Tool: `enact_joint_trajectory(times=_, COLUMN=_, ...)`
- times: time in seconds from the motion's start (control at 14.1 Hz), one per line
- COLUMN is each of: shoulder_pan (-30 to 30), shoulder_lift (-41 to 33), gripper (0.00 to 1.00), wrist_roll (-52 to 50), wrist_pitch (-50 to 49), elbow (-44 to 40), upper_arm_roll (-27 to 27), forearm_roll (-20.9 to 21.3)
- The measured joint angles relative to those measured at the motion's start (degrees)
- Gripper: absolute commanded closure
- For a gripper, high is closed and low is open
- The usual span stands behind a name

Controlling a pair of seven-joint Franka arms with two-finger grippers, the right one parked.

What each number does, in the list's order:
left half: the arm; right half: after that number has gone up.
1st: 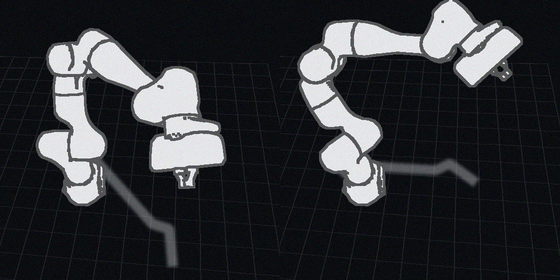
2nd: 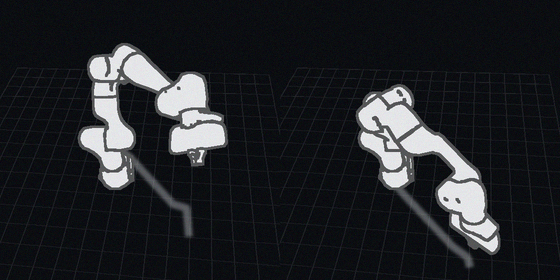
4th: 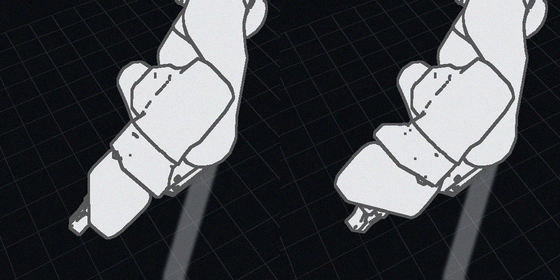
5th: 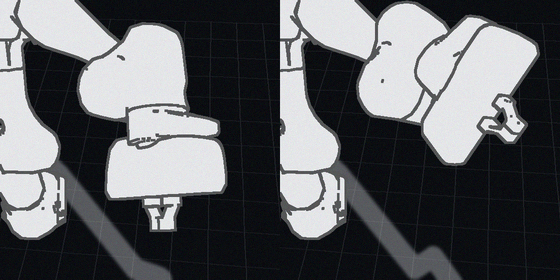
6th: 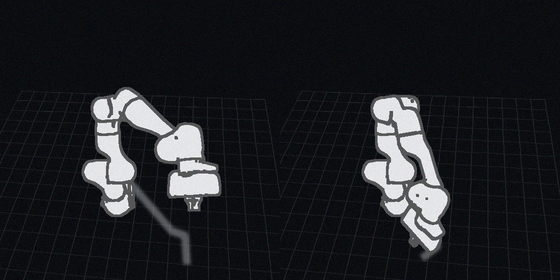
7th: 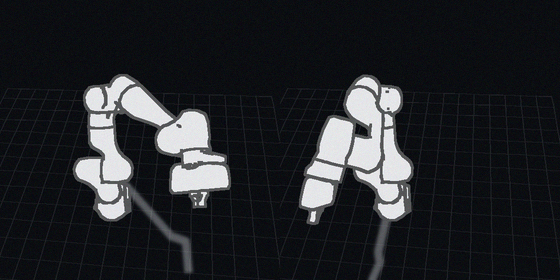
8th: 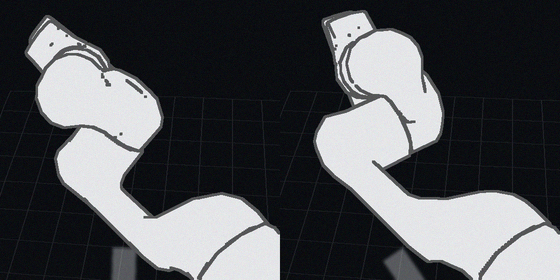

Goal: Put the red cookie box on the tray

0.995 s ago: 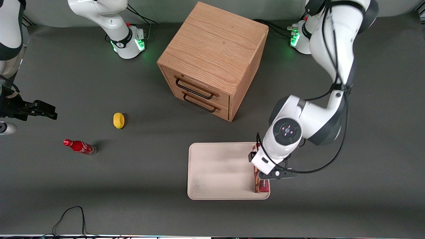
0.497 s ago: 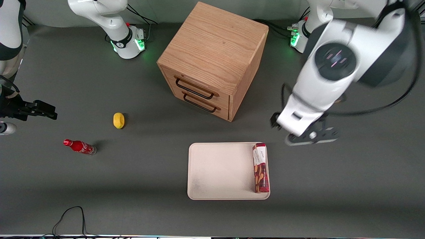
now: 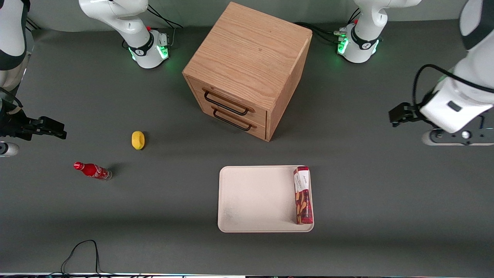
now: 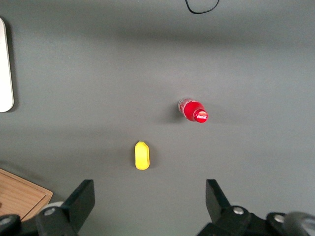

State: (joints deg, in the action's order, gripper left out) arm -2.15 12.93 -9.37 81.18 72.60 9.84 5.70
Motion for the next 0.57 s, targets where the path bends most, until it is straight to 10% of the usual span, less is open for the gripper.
enact_joint_trajectory(times=0.57, shoulder_pan=6.1, shoulder_lift=-5.1, gripper=0.00, wrist_roll=9.7, wrist_pitch=10.9, elbow=12.6, upper_arm_roll=-4.3, forearm_roll=-2.5)
